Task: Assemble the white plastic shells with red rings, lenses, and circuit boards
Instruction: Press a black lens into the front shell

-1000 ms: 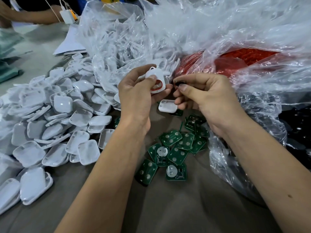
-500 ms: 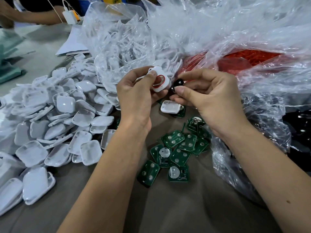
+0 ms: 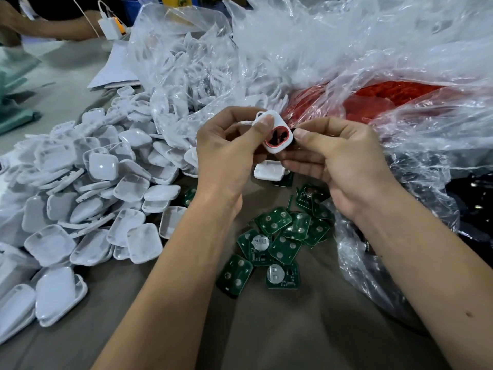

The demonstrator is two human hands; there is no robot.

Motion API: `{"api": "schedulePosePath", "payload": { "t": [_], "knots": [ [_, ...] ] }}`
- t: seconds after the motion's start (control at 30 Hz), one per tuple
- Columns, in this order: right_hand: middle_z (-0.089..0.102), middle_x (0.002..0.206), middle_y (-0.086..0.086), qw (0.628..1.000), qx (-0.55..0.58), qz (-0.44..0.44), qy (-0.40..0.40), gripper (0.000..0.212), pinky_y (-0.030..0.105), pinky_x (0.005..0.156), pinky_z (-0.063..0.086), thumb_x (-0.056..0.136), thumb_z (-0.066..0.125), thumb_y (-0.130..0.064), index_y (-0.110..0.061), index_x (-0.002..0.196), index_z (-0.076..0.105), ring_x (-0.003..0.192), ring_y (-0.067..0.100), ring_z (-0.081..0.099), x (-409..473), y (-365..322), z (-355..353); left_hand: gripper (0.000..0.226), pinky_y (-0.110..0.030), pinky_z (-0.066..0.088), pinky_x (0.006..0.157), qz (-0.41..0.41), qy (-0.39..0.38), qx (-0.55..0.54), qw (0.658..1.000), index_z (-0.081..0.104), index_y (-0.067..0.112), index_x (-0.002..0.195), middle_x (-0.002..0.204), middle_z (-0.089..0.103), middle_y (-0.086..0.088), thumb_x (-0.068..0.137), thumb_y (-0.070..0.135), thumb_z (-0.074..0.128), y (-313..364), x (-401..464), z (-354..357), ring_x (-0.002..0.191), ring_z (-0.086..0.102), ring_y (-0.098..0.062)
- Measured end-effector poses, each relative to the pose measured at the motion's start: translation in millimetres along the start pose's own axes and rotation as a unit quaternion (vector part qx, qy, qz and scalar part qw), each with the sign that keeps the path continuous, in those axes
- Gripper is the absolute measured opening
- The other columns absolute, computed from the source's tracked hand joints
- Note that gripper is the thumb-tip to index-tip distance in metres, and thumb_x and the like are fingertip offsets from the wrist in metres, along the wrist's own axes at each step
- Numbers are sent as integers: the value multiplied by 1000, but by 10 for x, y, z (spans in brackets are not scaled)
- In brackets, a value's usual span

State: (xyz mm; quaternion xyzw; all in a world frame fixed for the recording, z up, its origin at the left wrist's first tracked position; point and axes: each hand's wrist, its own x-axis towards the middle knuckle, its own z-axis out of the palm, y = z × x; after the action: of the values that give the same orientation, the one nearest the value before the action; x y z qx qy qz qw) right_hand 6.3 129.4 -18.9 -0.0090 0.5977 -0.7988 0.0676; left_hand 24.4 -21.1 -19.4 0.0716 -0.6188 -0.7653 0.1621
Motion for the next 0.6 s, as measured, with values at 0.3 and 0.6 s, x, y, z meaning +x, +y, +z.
{"api": "schedulePosePath", "payload": {
  "t": [0.3, 0.6],
  "knots": [
    [79, 89, 15, 1000, -8, 9, -21, 9, 32, 65, 64, 89, 78, -10, -5, 93, 73, 74, 24, 77, -11, -16, 8, 10, -24, 50, 55, 22, -8, 38, 999, 75, 5, 96, 87, 74, -24, 88, 8, 80, -33, -9, 8, 64, 65, -20],
    [78, 88, 13, 999, -37, -12, 16, 32, 33, 67, 63, 79, 85, 1, -2, 107, 70, 81, 24, 79, 16, 38, 26, 8, -39, 56, 69, 34, 5, 54, 998, 75, 9, 89, 89, 73, -26, 85, 7, 82, -75, -12, 32, 72, 65, -27]
  ]
}}
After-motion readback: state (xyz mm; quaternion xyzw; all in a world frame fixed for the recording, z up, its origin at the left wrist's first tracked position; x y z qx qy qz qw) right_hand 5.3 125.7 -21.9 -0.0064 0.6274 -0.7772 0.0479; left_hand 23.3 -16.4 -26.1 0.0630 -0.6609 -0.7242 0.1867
